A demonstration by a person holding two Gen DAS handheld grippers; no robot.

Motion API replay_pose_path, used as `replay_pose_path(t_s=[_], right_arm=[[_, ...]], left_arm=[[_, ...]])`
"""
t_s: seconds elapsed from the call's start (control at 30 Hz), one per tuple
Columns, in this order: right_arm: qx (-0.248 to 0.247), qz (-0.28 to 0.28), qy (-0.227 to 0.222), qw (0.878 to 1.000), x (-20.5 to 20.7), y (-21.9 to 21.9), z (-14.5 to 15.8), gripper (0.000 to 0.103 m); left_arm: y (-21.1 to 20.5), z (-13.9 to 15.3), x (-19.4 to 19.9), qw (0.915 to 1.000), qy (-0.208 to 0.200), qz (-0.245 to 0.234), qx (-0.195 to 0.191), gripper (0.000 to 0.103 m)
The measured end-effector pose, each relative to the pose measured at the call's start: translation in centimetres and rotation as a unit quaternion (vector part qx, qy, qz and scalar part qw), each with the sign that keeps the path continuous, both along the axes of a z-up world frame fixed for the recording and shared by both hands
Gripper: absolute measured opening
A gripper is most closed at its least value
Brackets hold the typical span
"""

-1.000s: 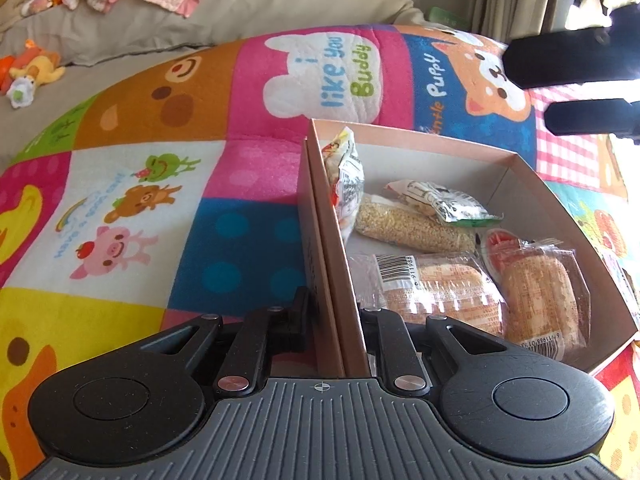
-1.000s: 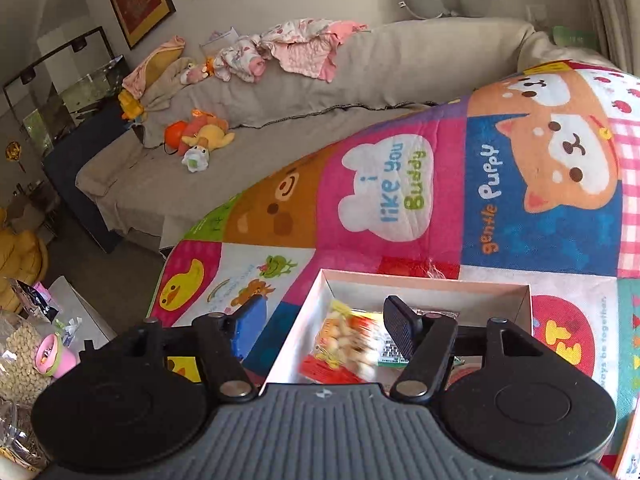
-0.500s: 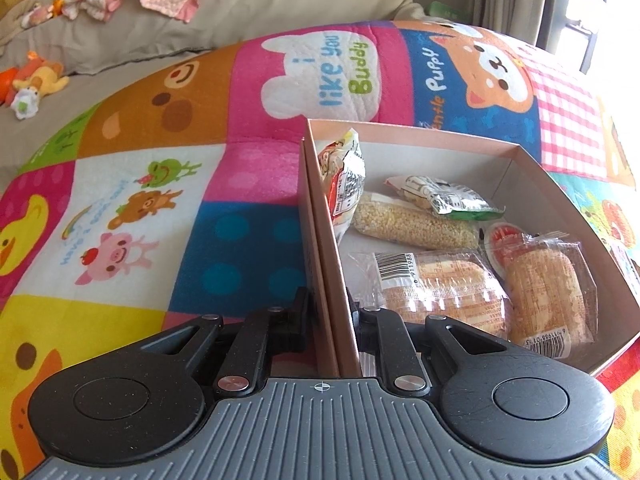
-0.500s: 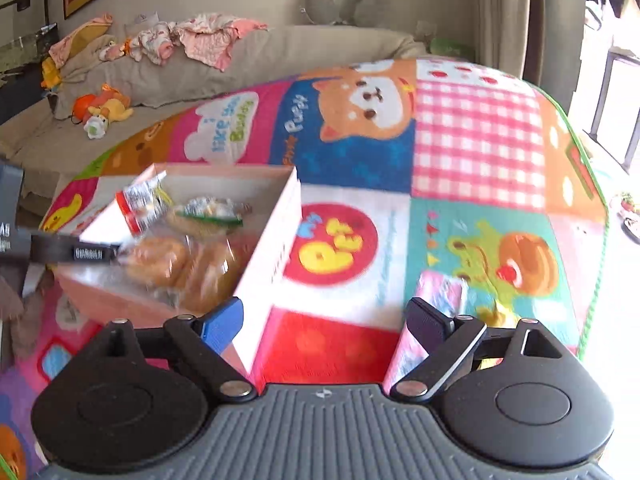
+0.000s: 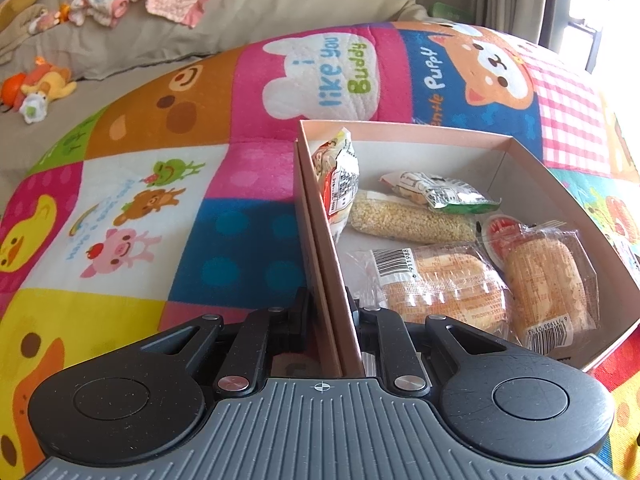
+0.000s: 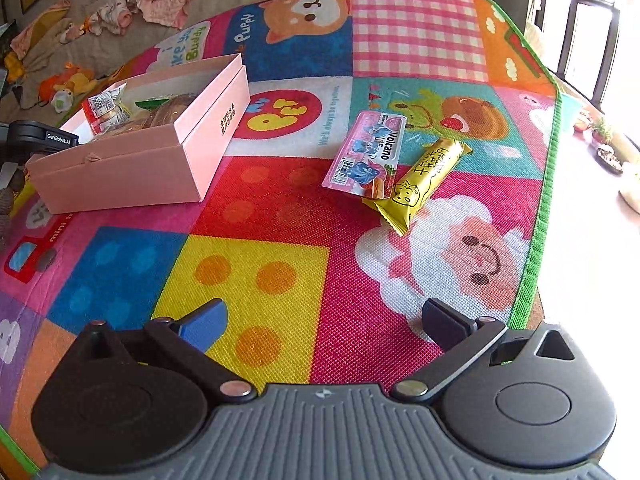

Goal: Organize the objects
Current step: 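Grasp the pink Volcano packet with the right gripper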

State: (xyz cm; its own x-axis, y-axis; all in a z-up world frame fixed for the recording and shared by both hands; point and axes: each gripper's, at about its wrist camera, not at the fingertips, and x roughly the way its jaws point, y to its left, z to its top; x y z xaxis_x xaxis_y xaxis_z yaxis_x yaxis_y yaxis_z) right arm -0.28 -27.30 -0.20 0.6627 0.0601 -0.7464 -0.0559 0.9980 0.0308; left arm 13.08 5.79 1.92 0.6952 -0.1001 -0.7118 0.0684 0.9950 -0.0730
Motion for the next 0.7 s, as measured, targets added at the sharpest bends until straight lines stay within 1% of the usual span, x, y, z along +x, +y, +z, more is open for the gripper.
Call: replay_pose_path(t_s=[0.17,0.23,0.27,0.3,0.33,0.4,0.43,0.47,0.5,0.57,0.63,0.7], right_arm=[[-0.002,0.001,0.009,1.000,0.3,0.1,0.1,0.103],[-0.003,0.010,0.015,1.000,0.5,0.0,0.2,0.103],[0.000,0.016,0.019,1.000,0.7,-0.1,0.4,0.103],[0.014,0.021,0.018,0.999,0.8,-0.4,0.6,0.103],[0.031,0.018,0.005,0.999,0.8,-0.9,1.1,0.103],[0.027,-0.005,-0.038,0.999,1.2,-1.4,2.5,0.103],[0.018,-0.009,-0.055,0.998,1.6,-1.5,3.1,0.101],[0.007,-0.009,-0.072,0.997,2.4,-1.5,3.8,0.096],[-0.003,-0.008,-0.080,0.997,3.2,-1.5,4.2,0.093],[-0.010,-0.003,-0.079,0.997,5.4,-1.1,4.5,0.086],[-0.019,-0.003,-0.076,0.997,7.7,-0.6,4.3,0.082],[-0.039,-0.008,-0.075,0.996,9.8,0.2,3.7,0.082]], left_arm=[[0.1,0.0,-0.2,1.0000,0.003,0.003,-0.009,0.016],[0.2,0.1,-0.2,0.9999,0.004,0.003,-0.010,0.016],[0.2,0.1,-0.1,0.9999,0.005,0.002,-0.011,0.016],[0.3,0.1,-0.1,0.9999,0.006,0.002,-0.013,0.017],[0.3,0.1,-0.1,0.9998,0.007,0.004,-0.016,0.017],[0.4,0.1,0.0,0.9997,0.008,0.007,-0.021,0.017],[0.4,0.1,0.1,0.9997,0.008,0.008,-0.023,0.017],[0.5,0.1,0.1,0.9996,0.008,0.009,-0.025,0.017],[0.5,0.1,0.1,0.9996,0.008,0.009,-0.027,0.017],[0.7,0.1,0.2,0.9994,0.008,0.008,-0.032,0.017],[0.8,0.0,0.2,0.9993,0.007,0.007,-0.036,0.017],[1.0,0.0,0.2,0.9992,0.008,0.006,-0.039,0.017]])
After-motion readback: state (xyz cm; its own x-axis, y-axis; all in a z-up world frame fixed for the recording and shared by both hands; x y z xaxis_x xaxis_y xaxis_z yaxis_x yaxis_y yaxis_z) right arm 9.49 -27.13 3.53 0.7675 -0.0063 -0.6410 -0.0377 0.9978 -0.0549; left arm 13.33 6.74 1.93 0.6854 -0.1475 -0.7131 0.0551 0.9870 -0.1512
